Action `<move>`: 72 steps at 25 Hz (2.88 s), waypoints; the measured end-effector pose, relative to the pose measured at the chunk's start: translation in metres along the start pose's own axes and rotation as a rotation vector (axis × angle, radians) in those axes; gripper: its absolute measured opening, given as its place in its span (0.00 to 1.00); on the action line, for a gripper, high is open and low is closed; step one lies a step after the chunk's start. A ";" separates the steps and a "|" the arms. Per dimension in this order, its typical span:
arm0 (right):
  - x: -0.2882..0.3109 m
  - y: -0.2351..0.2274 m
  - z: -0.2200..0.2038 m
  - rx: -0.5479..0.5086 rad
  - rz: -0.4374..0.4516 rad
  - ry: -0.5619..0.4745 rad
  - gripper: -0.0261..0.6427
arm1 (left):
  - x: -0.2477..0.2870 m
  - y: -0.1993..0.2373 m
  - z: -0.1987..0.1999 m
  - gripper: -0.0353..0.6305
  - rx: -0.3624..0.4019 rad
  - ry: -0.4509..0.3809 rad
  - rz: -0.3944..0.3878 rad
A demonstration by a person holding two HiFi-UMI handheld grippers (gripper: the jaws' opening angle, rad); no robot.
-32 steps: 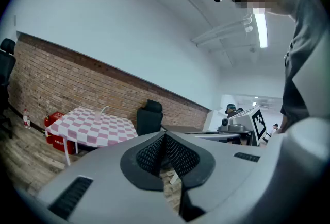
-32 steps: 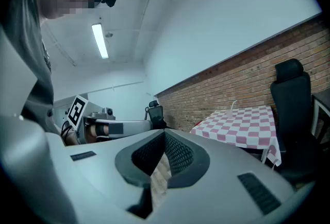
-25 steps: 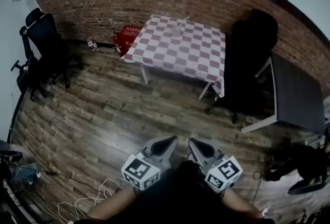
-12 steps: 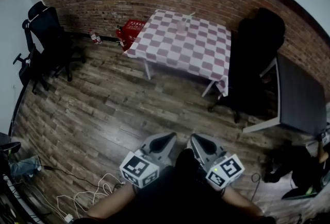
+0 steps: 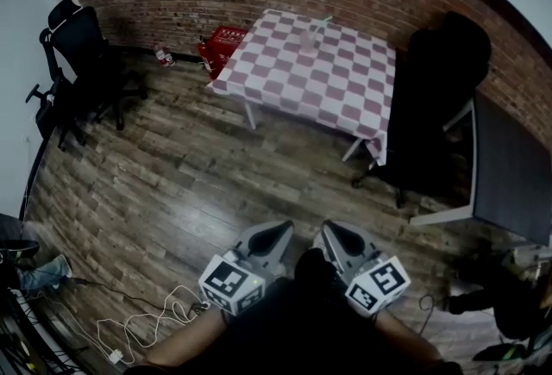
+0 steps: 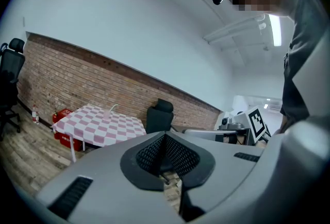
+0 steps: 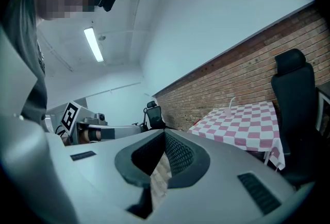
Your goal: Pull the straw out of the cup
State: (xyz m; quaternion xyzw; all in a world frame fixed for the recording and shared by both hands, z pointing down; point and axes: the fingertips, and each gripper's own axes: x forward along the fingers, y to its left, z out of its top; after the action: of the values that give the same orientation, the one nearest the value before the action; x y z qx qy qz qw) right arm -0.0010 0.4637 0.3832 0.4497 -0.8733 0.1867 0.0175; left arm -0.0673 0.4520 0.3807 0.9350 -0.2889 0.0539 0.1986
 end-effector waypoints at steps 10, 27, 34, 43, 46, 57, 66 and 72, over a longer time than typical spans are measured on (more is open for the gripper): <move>0.022 -0.087 0.031 0.006 0.034 -0.003 0.06 | 0.086 0.020 0.025 0.06 0.020 -0.008 0.033; 0.032 -0.198 0.069 0.002 0.098 0.038 0.06 | 0.208 0.025 0.063 0.06 -0.015 -0.009 0.051; 0.062 -0.220 0.079 0.011 0.047 0.025 0.06 | 0.236 0.054 0.078 0.06 0.014 0.002 -0.016; 0.130 -0.238 0.098 0.029 -0.061 0.010 0.06 | 0.257 0.123 0.108 0.06 0.030 0.031 -0.123; 0.160 -0.237 0.107 0.029 -0.084 0.001 0.06 | 0.259 0.152 0.124 0.06 0.051 0.021 -0.152; 0.257 -0.218 0.132 0.005 -0.123 -0.003 0.06 | 0.241 0.245 0.161 0.06 0.050 0.007 -0.188; 0.307 -0.206 0.138 0.009 -0.114 -0.008 0.06 | 0.218 0.299 0.172 0.06 0.027 -0.009 -0.158; 0.326 -0.213 0.141 0.028 -0.097 0.005 0.06 | 0.218 0.323 0.176 0.06 0.007 -0.012 -0.119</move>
State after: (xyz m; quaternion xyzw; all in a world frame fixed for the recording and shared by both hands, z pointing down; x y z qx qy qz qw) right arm -0.0068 0.0493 0.3832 0.4911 -0.8477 0.1991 0.0222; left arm -0.0704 0.0246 0.3768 0.9515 -0.2338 0.0373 0.1964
